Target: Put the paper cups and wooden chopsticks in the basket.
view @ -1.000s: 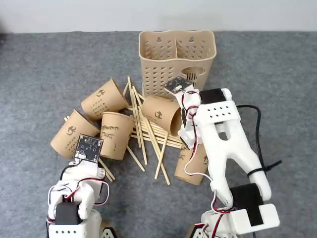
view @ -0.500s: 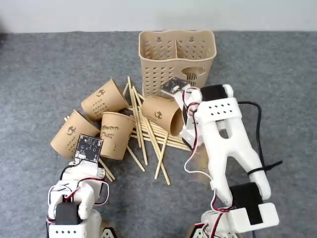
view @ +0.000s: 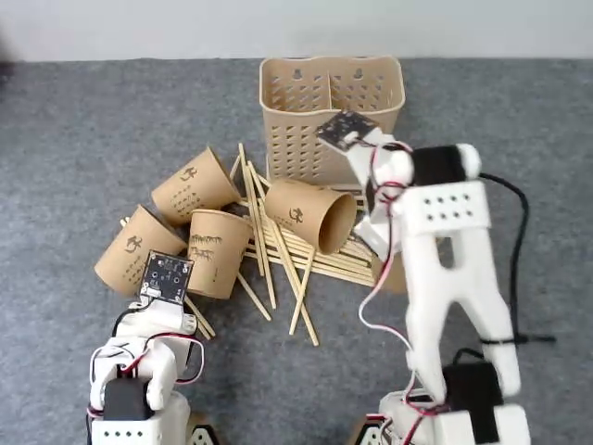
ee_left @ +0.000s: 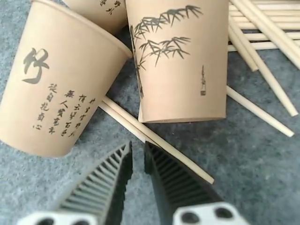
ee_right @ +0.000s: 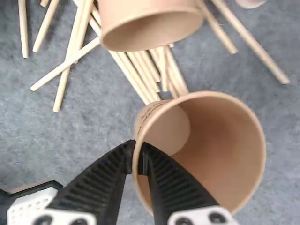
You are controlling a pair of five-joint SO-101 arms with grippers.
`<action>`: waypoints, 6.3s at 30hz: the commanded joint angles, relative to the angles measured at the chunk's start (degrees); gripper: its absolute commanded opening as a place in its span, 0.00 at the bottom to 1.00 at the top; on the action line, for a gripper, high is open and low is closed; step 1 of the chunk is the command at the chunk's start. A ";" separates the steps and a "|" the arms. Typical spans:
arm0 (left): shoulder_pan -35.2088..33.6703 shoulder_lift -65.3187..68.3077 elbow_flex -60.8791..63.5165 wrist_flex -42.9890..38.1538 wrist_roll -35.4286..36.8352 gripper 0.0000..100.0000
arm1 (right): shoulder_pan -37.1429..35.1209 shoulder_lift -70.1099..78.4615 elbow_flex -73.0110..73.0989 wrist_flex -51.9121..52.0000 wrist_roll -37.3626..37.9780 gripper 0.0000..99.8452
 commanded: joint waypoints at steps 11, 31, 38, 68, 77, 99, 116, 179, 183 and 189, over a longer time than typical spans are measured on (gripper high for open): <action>-0.26 -0.88 -2.15 -0.09 -0.79 0.05 | 14.90 -18.59 19.08 -7.87 9.05 0.01; -0.35 -0.88 -2.07 0.00 -0.79 0.05 | 20.62 -21.41 36.66 -21.32 7.03 0.15; -0.26 -0.88 -2.07 -0.09 -0.79 0.05 | 15.52 -32.40 32.97 -16.04 -2.73 0.25; 0.00 -0.88 -2.07 -0.09 -0.79 0.05 | -18.07 -12.88 33.23 -46.02 -39.91 0.25; 0.00 -0.88 -2.07 -0.09 -0.79 0.05 | -19.12 -3.03 33.14 -56.31 -39.38 0.17; -0.35 -0.88 -2.07 0.00 -0.79 0.05 | -10.68 -18.68 3.43 -10.95 -13.36 0.01; -0.35 -0.88 -2.07 -0.09 -0.79 0.05 | 14.64 -18.68 -9.76 2.68 7.65 0.01; -0.18 -0.88 -2.07 -0.09 -0.79 0.05 | 19.12 -36.70 10.90 2.86 6.59 0.01; -0.26 -0.88 -2.07 -0.09 -0.79 0.05 | 19.38 -41.27 18.37 2.86 10.20 0.01; -0.26 -0.88 -2.07 -0.09 -0.79 0.05 | 25.71 -40.13 20.40 2.59 11.60 0.01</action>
